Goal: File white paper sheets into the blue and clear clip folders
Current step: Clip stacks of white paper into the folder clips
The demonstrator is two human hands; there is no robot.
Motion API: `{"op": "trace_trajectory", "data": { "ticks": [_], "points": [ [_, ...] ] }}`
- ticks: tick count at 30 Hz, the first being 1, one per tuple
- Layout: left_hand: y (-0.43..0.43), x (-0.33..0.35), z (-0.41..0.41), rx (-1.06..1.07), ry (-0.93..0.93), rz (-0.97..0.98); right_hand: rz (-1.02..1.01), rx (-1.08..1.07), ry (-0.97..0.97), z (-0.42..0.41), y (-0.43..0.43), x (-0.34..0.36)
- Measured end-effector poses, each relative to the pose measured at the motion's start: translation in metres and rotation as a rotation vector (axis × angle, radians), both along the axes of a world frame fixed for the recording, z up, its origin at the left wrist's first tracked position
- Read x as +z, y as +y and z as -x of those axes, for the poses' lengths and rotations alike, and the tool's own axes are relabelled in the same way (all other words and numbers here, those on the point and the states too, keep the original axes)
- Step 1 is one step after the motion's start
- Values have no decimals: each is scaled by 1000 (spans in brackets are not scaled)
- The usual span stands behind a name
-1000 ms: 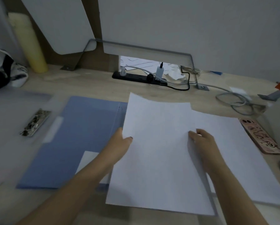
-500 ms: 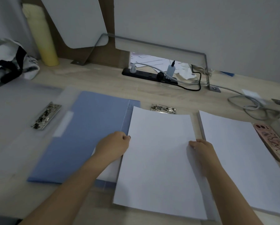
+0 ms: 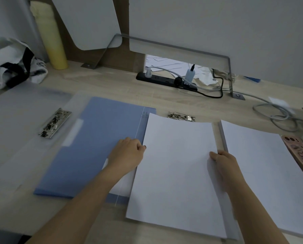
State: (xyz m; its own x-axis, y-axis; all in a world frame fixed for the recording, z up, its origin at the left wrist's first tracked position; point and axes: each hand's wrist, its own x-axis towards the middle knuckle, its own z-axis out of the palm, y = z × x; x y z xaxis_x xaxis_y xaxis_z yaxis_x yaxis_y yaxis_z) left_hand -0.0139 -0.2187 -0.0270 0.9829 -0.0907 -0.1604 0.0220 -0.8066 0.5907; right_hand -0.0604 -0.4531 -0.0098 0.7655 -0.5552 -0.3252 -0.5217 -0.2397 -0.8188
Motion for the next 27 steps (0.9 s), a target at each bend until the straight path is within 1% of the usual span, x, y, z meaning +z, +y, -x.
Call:
{"op": "trace_trajectory", "data": {
  "ticks": [5,9,12,16,19,21,23,25,27],
  "points": [
    [0,0,0,-17,-15,-21,41,10,32,0,0,3],
    [2,1,2,-54,13,-21,71,28,77,-1,-6,5],
    [3,1,3,-66,27,-25,175,81,106,-2,-9,3],
    [1,1,4,-65,0,-71,372,158,128,-3,-5,-2],
    [1,2,4,-73,-7,-99,533,183,179,-1,6,-1],
    [1,2,3,-82,-1,-108,759,264,205,-1,9,-3],
    [2,3,2,-92,4,-108,945,394,152,-9,13,-1],
    [2,3,2,-98,7,-111,973,542,53,-28,20,2],
    [2,2,1,-105,-4,-116,915,635,-27,-54,29,1]
  ]
}}
